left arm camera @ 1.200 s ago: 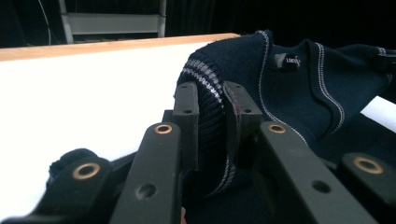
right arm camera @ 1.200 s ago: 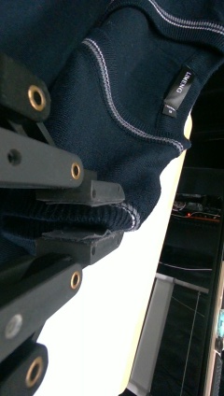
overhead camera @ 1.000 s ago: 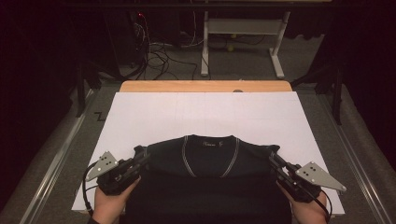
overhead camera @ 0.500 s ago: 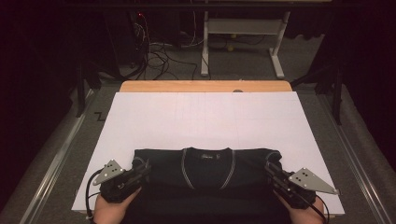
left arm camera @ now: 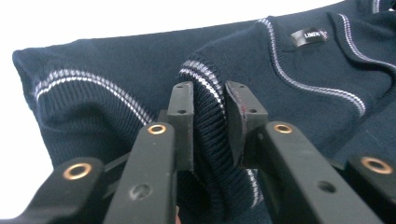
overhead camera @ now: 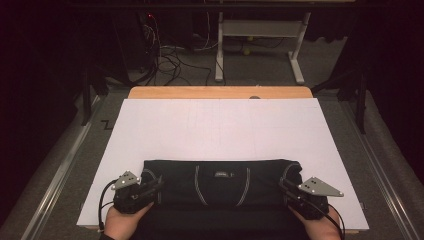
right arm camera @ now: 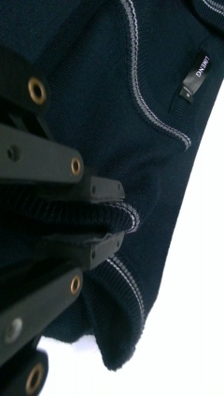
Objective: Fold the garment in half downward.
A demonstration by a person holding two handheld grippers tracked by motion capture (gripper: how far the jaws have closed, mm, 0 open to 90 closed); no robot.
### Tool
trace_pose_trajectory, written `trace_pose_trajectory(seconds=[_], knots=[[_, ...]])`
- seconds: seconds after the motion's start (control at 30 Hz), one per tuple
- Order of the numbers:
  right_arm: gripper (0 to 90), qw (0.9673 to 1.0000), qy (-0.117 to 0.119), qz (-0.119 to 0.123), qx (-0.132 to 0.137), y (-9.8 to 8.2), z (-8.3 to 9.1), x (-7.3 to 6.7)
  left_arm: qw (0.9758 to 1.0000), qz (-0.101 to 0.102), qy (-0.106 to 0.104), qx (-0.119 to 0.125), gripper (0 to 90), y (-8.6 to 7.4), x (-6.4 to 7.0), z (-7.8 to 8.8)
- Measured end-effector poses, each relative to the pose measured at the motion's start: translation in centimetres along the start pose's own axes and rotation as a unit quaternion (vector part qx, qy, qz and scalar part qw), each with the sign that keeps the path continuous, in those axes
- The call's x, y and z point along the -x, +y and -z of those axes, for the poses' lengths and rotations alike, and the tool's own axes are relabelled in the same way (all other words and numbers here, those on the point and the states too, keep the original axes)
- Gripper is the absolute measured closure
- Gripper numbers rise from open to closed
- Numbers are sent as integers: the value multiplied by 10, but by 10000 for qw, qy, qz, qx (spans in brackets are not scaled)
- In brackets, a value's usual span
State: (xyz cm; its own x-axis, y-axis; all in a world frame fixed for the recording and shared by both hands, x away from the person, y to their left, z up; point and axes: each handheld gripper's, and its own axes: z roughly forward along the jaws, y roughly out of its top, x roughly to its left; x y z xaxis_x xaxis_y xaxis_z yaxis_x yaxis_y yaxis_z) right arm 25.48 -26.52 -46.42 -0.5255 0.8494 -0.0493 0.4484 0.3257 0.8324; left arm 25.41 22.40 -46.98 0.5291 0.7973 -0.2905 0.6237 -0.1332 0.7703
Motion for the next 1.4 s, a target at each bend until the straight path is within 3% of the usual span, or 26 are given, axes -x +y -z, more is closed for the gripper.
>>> trace_pose_trajectory(seconds=[0.17, 0.3, 0.47, 0.57, 0.63, 0.73, 0.8, 0.87, 0.97, 1.03, 1.1, 1.13, 1.3, 1.4], knots=[[556, 9994, 15, -172, 288, 3, 7, 3, 9989, -82, 144, 435, 552, 4, 5, 14], [519, 9982, -48, -306, 517, 4, 14, 10, 9977, -164, 293, 585, 509, 6, 2, 20], [467, 9964, -278, -536, 596, 7, 15, 23, 9967, -63, 431, 687, 482, 9, -8, 24], [389, 9958, -357, -722, 436, 8, 8, 35, 9960, -12, 726, 525, 363, 12, -18, 19], [333, 9946, -368, -929, 288, 8, 0, 44, 9964, 222, 769, 280, 270, 14, -28, 11], [280, 9925, -404, -1150, -71, 8, -14, 55, 9948, 275, 984, -28, 210, 16, -36, -2], [280, 9916, -449, -1174, -302, 7, -23, 57, 9941, 348, 1012, -151, 185, 17, -39, -9], [290, 9901, -494, -1208, -521, 6, -30, 58, 9935, 369, 1051, -252, 186, 17, -41, -15], [342, 9886, -488, -1276, -633, 6, -33, 59, 9926, 475, 997, -501, 190, 15, -44, -23], [432, 9893, -394, -1256, -628, 6, -34, 57, 9933, 418, 967, -483, 268, 13, -43, -23], [488, 9895, -324, -1258, -628, 6, -34, 57, 9946, 368, 848, -480, 400, 12, -40, -24], [525, 9895, -282, -1270, -627, 6, -34, 57, 9944, 316, 880, -489, 423, 11, -38, -24], [712, 9899, -47, -1275, -614, 6, -35, 54, 9961, 340, 648, -483, 609, 11, -36, -26], [750, 9905, -5, -1238, -605, 6, -35, 53, 9965, 288, 638, -455, 657, 10, -33, -27]])
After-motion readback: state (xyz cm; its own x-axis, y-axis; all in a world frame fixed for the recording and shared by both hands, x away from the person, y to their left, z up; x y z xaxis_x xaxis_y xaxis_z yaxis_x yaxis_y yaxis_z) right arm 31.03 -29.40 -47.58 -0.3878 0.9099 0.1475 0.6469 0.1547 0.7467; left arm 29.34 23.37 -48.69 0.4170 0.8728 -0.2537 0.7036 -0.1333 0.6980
